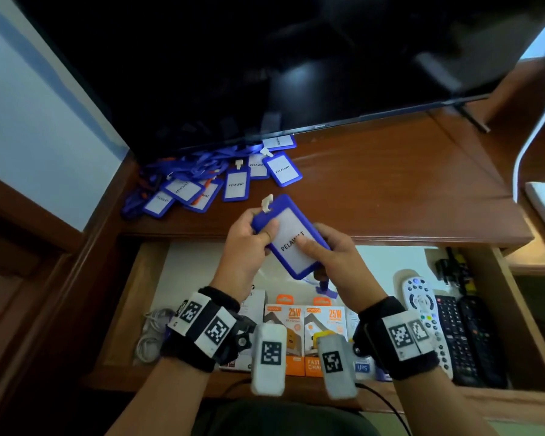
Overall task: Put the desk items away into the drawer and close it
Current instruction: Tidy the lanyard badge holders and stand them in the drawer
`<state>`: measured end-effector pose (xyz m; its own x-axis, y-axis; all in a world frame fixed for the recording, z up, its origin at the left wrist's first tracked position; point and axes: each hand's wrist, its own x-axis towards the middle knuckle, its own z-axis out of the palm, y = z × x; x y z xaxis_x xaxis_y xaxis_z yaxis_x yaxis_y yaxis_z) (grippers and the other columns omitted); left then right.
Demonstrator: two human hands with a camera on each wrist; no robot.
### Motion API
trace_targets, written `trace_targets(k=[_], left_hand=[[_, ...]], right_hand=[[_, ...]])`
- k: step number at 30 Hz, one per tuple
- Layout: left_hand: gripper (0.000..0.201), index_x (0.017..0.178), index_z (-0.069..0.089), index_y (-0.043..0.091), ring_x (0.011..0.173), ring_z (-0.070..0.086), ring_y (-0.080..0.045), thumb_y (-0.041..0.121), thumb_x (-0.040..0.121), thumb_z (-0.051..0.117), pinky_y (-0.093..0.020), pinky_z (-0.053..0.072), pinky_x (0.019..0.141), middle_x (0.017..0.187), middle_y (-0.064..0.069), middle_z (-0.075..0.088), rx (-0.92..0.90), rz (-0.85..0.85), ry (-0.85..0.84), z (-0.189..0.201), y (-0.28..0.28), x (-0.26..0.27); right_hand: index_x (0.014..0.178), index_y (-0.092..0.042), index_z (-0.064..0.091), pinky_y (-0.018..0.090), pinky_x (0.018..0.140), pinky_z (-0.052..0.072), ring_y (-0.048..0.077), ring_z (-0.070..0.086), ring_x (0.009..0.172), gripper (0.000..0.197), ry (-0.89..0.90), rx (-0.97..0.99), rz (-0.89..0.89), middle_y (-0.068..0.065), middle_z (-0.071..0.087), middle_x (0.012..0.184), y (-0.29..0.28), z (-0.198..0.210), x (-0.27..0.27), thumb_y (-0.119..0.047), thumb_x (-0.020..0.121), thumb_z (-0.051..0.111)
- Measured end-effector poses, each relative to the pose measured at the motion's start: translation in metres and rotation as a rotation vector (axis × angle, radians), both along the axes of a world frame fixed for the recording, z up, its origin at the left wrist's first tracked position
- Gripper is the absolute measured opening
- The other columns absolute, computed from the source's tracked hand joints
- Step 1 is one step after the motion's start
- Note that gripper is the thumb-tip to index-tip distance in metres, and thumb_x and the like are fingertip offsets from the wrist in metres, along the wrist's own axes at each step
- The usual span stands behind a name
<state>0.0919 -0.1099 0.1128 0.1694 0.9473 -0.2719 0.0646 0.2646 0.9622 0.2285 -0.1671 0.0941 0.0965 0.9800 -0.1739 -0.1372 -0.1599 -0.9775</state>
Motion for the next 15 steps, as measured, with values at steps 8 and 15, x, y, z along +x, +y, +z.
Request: trace_targets(k=[8, 15], left_hand=[[0.040, 0.118, 0.057, 0.015, 0.100, 0.065, -0.025, 0.004, 0.081, 0.066, -0.037, 0.052, 0.090, 0.116, -0.012, 0.063, -0.230, -0.201, -0.071, 0.011, 0.013, -0.029], [0.039, 0.106, 0.065, 0.011, 0.100, 0.065, -0.025, 0.009, 0.067, 0.068, -0.041, 0.050, 0.092, 0.106, -0.014, 0.070, -0.206, -0.371, -0.012, 0.015, 0.015, -0.042]], right_hand=[[0.080, -0.003, 0.067, 0.018, 0.048, 0.045, 0.016, 0.061, 0.057, 0.008, 0.007, -0.112, 0.115, 0.007, 0.068, 0.067, 0.001, 0.003, 0.020, -0.009, 0.085, 0.066], [0.074, -0.001, 0.070, 0.019, 0.050, 0.048, 0.018, 0.067, 0.061, 0.018, 0.045, -0.127, 0.162, 0.010, 0.071, 0.070, 0.003, 0.003, 0.028, -0.015, 0.064, 0.066]])
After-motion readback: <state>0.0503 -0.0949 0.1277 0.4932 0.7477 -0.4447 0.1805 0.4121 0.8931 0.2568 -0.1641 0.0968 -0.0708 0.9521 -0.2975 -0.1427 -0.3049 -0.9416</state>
